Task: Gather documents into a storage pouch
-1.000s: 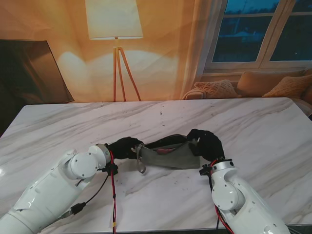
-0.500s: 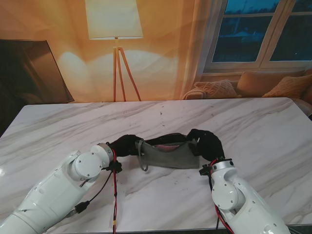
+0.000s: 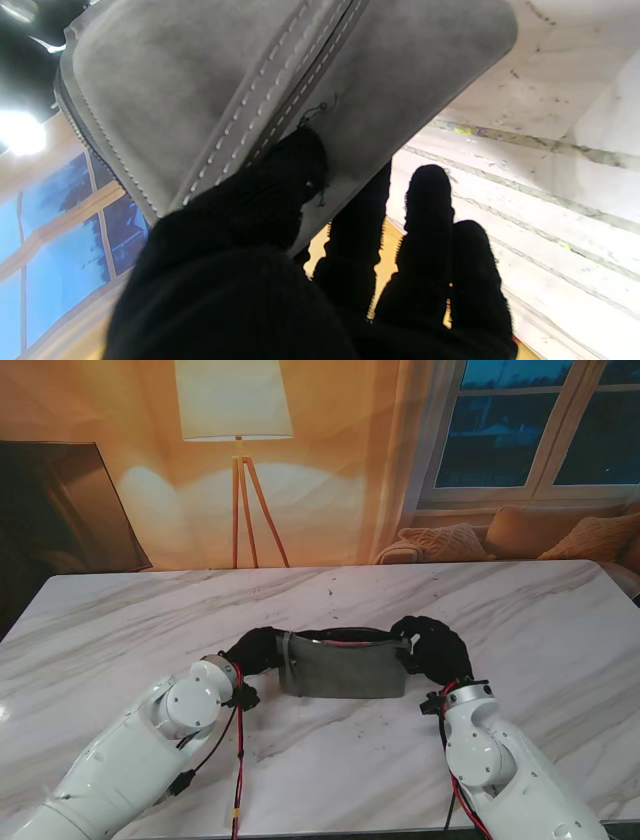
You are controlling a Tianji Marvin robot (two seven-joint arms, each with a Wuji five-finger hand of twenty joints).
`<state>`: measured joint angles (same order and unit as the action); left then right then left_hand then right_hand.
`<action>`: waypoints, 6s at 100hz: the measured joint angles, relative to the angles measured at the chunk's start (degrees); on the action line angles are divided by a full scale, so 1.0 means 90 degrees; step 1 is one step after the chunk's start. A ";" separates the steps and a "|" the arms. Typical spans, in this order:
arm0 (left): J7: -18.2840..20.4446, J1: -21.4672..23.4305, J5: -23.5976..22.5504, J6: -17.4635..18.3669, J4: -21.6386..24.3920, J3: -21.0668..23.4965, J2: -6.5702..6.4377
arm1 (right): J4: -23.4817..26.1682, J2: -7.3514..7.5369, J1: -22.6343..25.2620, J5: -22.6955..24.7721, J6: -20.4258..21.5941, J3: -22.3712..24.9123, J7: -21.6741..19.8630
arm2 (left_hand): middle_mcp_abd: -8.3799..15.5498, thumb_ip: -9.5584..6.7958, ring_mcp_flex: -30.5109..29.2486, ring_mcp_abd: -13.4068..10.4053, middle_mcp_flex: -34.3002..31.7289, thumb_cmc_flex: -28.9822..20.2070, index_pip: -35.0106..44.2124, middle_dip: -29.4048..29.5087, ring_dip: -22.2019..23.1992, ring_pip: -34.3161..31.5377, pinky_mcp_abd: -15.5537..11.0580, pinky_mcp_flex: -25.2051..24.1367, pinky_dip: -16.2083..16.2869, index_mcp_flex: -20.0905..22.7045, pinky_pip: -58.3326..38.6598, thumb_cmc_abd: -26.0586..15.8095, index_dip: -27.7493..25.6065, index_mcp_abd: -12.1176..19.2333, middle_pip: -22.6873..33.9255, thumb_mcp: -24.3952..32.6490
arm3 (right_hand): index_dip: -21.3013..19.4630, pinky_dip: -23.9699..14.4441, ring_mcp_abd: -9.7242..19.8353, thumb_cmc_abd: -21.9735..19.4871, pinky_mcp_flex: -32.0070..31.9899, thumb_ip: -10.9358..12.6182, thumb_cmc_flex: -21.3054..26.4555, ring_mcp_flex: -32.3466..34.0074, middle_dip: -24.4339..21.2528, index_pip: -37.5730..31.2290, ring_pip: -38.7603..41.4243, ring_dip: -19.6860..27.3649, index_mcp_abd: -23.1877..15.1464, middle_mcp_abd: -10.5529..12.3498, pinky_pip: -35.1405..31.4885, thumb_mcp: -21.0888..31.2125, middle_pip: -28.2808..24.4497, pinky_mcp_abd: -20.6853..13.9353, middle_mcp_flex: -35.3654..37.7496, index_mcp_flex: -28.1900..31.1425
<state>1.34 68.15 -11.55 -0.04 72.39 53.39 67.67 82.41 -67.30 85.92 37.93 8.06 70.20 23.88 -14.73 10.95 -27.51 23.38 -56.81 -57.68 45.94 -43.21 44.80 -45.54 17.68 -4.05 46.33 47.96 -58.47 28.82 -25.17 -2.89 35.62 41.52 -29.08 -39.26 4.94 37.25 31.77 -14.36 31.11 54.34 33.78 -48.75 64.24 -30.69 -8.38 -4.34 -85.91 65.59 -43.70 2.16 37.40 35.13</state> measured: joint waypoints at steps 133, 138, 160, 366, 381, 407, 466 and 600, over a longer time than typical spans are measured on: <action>-0.0989 0.0271 -0.0024 0.0142 0.0165 0.0092 0.0209 | 0.0485 0.0227 -0.0177 -0.1725 -0.0173 -0.1401 -0.2326 | -0.0107 0.0003 -0.0093 0.0048 -0.0255 0.0000 -0.0002 -0.0169 0.0002 -0.0101 0.0081 0.0007 -0.0150 -0.0001 -0.0247 0.0018 -0.0148 -0.0079 0.0167 0.0027 | 0.0123 -0.0294 -0.0073 -0.0330 0.0085 0.0536 -0.0630 -0.0121 0.0630 0.2107 0.0370 -0.0480 0.0058 -0.0011 -0.0160 0.0060 -0.0481 0.0067 0.0599 -0.0708; -0.0989 0.0270 -0.0016 0.0147 0.0175 0.0076 0.0210 | 0.0424 0.0228 -0.0237 -0.1780 -0.0196 -0.1490 -0.2344 | -0.0107 0.0003 -0.0093 0.0047 -0.0255 0.0000 -0.0002 -0.0169 0.0002 -0.0101 0.0081 0.0007 -0.0150 -0.0001 -0.0247 0.0018 -0.0148 -0.0079 0.0167 0.0027 | 0.0144 -0.0296 -0.0074 -0.0376 0.0077 0.0536 -0.0628 -0.0121 0.0666 0.2182 0.0372 -0.0481 0.0011 -0.0011 -0.0165 0.0060 -0.0481 0.0071 0.0598 -0.0862; -0.0938 0.0259 0.0002 0.0176 0.0208 0.0037 0.0212 | 0.0177 0.0196 -0.0504 -0.1968 -0.0363 -0.1776 -0.2433 | -0.0107 0.0003 -0.0093 0.0047 -0.0256 0.0000 -0.0002 -0.0170 0.0002 -0.0101 0.0081 0.0003 -0.0153 -0.0002 -0.0247 0.0018 -0.0148 -0.0079 0.0167 0.0029 | 0.0305 -0.0361 -0.0135 -0.0428 0.0011 0.0536 -0.0623 -0.0124 0.0691 0.2386 0.0373 -0.0532 -0.0104 0.0032 -0.0190 0.0060 -0.0478 0.0074 0.0576 -0.1594; -0.0266 0.0765 -0.0166 0.0315 0.0620 0.0385 -0.0037 | 0.0703 -0.0137 -0.0246 -0.1451 -0.0776 -0.1076 -0.0894 | -0.0023 0.0006 -0.0044 0.0091 0.0271 -0.0569 -0.0150 -0.1007 0.0329 -0.0202 0.0057 -0.0073 -0.0168 -0.0655 -0.0206 -0.0720 -0.1980 -0.0080 0.0168 -0.1236 | -0.3190 0.0589 -0.0608 -0.0847 0.2805 0.0543 -0.1338 0.2255 0.0958 -0.3010 0.2397 -0.0157 0.1038 -0.0079 -0.1865 -0.1157 -0.1473 0.0492 0.3288 0.4032; -0.0293 0.0806 -0.0446 0.0490 0.0620 0.0394 -0.0064 | 0.0875 -0.0143 -0.0362 -0.1436 -0.0881 -0.0915 -0.0822 | -0.0022 0.0006 -0.0044 0.0093 0.0274 -0.0570 -0.0152 -0.1009 0.0331 -0.0202 0.0056 -0.0073 -0.0167 -0.0655 -0.0206 -0.0720 -0.2035 -0.0077 0.0152 -0.1241 | -0.3249 0.0731 -0.0598 -0.0847 0.2990 0.0543 -0.1339 0.2270 0.0985 -0.3023 0.2564 -0.0312 0.1037 -0.0063 -0.1892 -0.1157 -0.1538 0.0493 0.3295 0.4124; -0.0261 0.0894 -0.0578 0.0647 0.0728 0.0418 -0.0126 | 0.1021 -0.0183 -0.0643 -0.1546 -0.1233 -0.0839 -0.0795 | -0.0013 0.0006 -0.0044 0.0093 0.0275 -0.0634 -0.0152 -0.1044 0.0331 -0.0196 0.0054 -0.0073 -0.0168 -0.0656 -0.0206 -0.0720 -0.2091 -0.0066 0.0147 -0.1375 | -0.3253 0.0957 -0.0586 -0.0838 0.3440 0.0610 -0.1339 0.2355 0.1020 -0.3023 0.2877 -0.0612 0.0996 -0.0009 -0.1955 -0.1219 -0.1566 0.0503 0.3505 0.4293; -0.0253 0.1065 -0.0445 0.0471 0.0889 0.0502 -0.0120 | 0.0604 -0.0283 -0.1079 -0.1522 -0.1749 -0.0778 -0.0592 | -0.0013 0.0006 -0.0044 0.0108 0.0277 -0.0636 -0.0154 -0.1250 0.0462 -0.0275 0.0054 -0.0073 -0.0168 -0.0657 -0.0206 -0.0720 -0.2240 -0.0058 0.0148 -0.1403 | -0.3305 0.0969 -0.0569 -0.0833 0.3578 0.0610 -0.1339 0.2360 0.1102 -0.3186 0.3092 -0.0866 0.0989 0.0020 -0.1970 -0.1219 -0.1648 0.0524 0.3542 0.4366; -0.0475 0.1397 -0.0829 0.0284 0.1175 0.1027 -0.0145 | -0.0680 -0.0264 -0.1267 -0.0582 -0.1948 0.0397 0.0216 | -0.0013 0.0006 -0.0044 0.0110 0.0277 -0.0636 -0.0154 -0.1274 0.0464 -0.0276 0.0051 -0.0073 -0.0167 -0.0657 -0.0206 -0.0718 -0.2314 -0.0055 0.0167 -0.1404 | -0.3305 0.1030 -0.0566 -0.0832 0.3627 0.0610 -0.1339 0.2360 0.1123 -0.3186 0.3093 -0.0868 0.0986 0.0021 -0.2014 -0.1219 -0.1653 0.0524 0.3543 0.4365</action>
<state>-2.94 80.72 -19.01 2.51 82.97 62.64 66.37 76.29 -69.67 74.51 32.68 -9.47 73.77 25.83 -14.84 11.01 -27.90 24.37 -54.32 -63.40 44.55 -54.68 48.98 -48.03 18.13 -4.71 44.83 42.05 -60.32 22.36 -45.99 -3.38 37.12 28.89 -58.83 -29.98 -0.15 29.76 64.41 -8.87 19.06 75.57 43.89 -77.42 92.07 -38.50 0.50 -4.15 -104.04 54.62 -58.58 6.87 69.29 74.42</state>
